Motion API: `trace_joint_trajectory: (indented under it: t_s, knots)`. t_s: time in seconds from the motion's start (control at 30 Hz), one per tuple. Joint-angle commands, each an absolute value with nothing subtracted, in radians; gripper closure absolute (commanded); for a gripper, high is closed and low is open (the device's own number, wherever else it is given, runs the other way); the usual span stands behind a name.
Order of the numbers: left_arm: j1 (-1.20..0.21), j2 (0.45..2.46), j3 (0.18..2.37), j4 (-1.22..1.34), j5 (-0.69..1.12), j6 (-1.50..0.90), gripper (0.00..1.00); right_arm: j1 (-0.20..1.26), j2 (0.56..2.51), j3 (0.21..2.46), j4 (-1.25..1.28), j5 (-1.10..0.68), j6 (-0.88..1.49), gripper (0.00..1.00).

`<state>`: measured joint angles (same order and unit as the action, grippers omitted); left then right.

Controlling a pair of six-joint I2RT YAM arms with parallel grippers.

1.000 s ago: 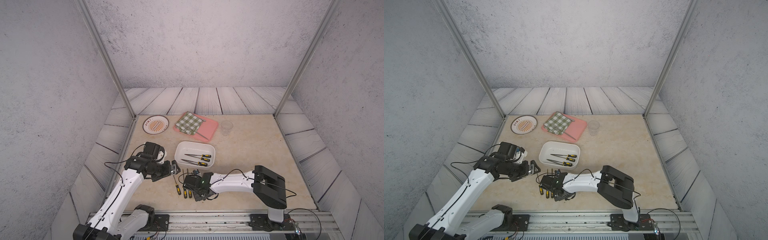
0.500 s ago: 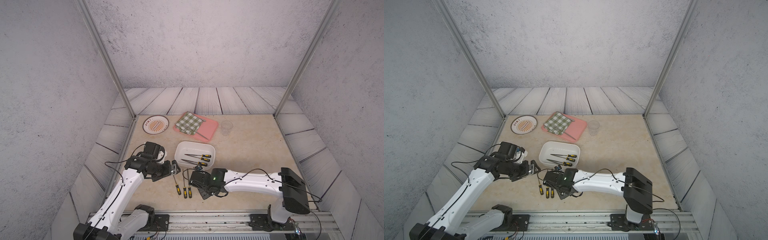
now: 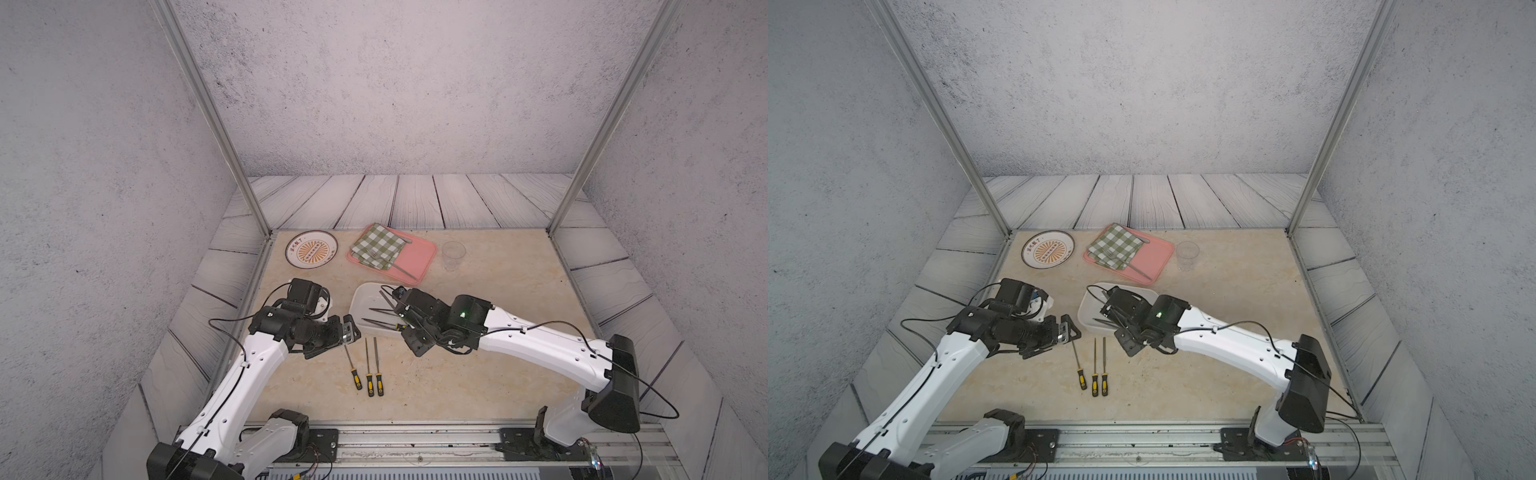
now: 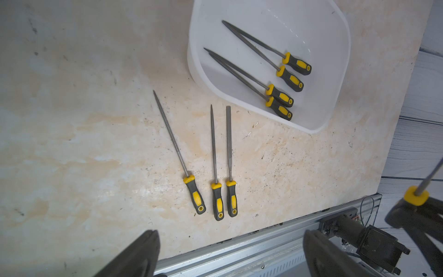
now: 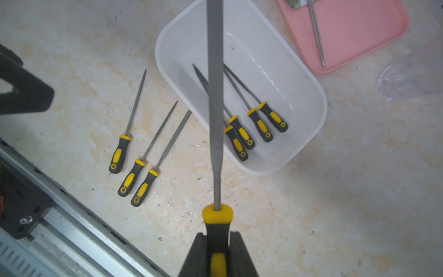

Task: Put the file tool into the storage box
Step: Place the file tool in the storage box.

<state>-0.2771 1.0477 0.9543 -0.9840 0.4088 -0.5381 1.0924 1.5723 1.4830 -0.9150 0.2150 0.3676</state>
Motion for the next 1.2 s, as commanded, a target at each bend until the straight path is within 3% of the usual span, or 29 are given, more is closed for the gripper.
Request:
trace_joint_trajectory:
  t_s: [0.0,0.27,0.57,0.87,1.17]
  knots:
    - [-0.281,1.061,0.979,-0.977,0.38,-0.59,0.01,1.049,1.604,1.53,-0.911,0.132,0.231,0.82]
    - [-0.281,1.046,0.93,-0.944,0.344,-0.633,0.01,1.005,1.761,1.689,-1.066,0.109,0.033,0.83]
    - [-0.251,1.005,0.93,-0.937,0.292,-0.525,0.02,0.946,1.764,1.575,-0.888,0.103,-0.033,0.83]
    - [-0.207,1.081,0.855,-0.68,0.532,-0.59,0.02,0.882,1.845,1.547,-0.715,0.155,-0.19,0.84]
    - [-0.202,1.187,1.011,-0.803,0.428,-0.403,0.02,0.822,1.917,1.516,-0.562,0.078,-0.409,0.85]
